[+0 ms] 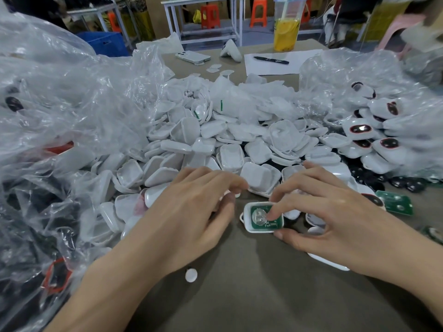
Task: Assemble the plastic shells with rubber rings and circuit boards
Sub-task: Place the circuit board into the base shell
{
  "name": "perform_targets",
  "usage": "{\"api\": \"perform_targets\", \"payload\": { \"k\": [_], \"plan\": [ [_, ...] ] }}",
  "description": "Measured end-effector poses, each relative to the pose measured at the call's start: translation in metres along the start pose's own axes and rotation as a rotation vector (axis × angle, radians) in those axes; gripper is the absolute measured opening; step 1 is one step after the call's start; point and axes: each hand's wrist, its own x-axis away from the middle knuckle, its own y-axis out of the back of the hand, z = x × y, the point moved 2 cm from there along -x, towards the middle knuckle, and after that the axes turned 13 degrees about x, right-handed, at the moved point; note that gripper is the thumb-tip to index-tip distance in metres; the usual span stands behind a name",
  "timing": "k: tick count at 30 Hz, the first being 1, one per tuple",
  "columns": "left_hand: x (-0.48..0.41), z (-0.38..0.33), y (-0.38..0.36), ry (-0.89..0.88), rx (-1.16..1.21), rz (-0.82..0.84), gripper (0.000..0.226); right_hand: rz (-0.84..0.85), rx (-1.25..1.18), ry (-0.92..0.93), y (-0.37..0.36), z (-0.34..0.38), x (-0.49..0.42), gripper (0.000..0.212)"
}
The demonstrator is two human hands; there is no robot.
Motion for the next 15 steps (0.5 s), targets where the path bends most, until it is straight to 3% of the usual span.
{"api": "perform_targets", "payload": {
  "k": [3,15],
  "plan": [
    [-0.0006,-0.0006,0.003,0.022,-0.028,-0.056,0.027,-0.009,0.002,0.003,0.0005,0.0007,-0.0001,0.016],
    [0.0003,-0.0011,-0.0004,0.006,-0.007,-0.03,0.03,0.026,0.027,-0.017,0.0002,0.0,-0.0007,0.017]
  ]
}}
